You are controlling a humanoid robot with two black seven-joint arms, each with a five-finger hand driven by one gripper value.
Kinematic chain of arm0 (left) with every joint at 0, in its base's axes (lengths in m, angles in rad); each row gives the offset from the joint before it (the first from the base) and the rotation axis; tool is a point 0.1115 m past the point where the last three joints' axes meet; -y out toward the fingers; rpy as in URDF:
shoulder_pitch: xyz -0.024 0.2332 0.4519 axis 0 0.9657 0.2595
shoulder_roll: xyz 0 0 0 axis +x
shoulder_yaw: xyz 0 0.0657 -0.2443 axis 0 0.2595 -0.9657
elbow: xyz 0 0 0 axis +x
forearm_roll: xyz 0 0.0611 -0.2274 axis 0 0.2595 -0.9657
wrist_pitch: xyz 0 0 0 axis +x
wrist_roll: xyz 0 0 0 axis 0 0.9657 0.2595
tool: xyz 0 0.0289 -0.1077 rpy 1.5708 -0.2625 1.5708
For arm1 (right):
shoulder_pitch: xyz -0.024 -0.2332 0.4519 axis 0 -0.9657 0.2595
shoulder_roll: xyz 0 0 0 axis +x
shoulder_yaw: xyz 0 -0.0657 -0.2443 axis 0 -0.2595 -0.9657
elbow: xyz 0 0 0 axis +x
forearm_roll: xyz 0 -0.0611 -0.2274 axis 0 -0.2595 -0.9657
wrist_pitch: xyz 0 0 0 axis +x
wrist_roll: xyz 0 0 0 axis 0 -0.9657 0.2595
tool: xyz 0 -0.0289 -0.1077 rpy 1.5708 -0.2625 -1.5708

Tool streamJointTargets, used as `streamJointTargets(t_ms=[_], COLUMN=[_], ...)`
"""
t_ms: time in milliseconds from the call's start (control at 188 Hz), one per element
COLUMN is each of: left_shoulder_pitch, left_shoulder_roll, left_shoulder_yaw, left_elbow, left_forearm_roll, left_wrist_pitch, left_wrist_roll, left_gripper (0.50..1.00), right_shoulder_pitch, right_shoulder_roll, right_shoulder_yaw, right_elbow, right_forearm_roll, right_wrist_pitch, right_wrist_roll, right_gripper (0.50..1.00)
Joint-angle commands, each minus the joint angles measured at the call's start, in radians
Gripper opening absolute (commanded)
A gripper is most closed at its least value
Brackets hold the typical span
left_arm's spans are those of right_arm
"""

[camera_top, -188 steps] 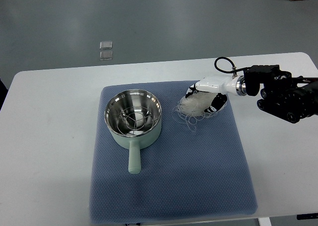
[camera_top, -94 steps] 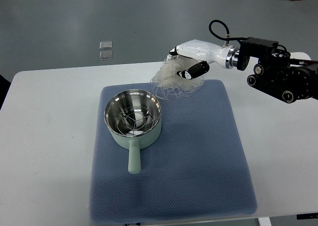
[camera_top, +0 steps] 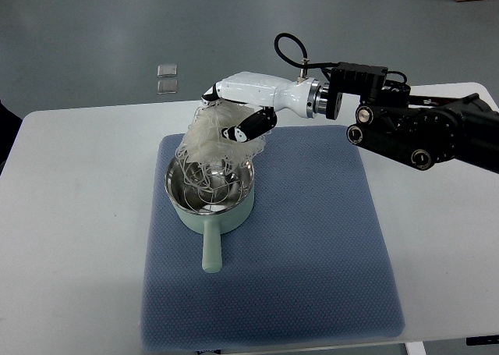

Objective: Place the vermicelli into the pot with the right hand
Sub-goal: 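Open the right hand to drop vermicelli into the pot, withdraw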

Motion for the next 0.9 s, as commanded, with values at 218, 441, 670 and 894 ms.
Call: streamJointTargets(t_ms=[218,441,670,894], left_shoulder_pitch=[0.000,0.000,0.000,0.000], left_shoulder_roll=[0.000,0.000,0.000,0.000], left_shoulder_yaw=[0.003,0.004,0.003,0.003], left_elbow=[0.000,-0.002,-0.002,-0.002], left_forearm_roll=[0.000,0.000,0.002,0.002], left_wrist_pitch=[0.000,0.000,0.000,0.000], left_wrist_roll=[0.000,0.000,0.000,0.000], left_gripper=[1.000,1.000,1.000,1.000], right_shoulder_pitch=[-0.064,-0.065,-0.189,-0.377], right_shoulder_roll=[-0.001,-0.024,-0.025,-0.012], right_shoulder_yaw=[0.010,0.071,0.277,0.522], right_elbow=[-0.008,-0.010,-0.076,-0.145], right_forearm_roll=[0.002,0.013,0.171,0.534], right_wrist_pitch=[-0.029,-0.051,-0.057,-0.115], right_wrist_roll=[0.004,0.000,-0.050,-0.164], right_gripper=[0.832,0.842,0.838,0.840])
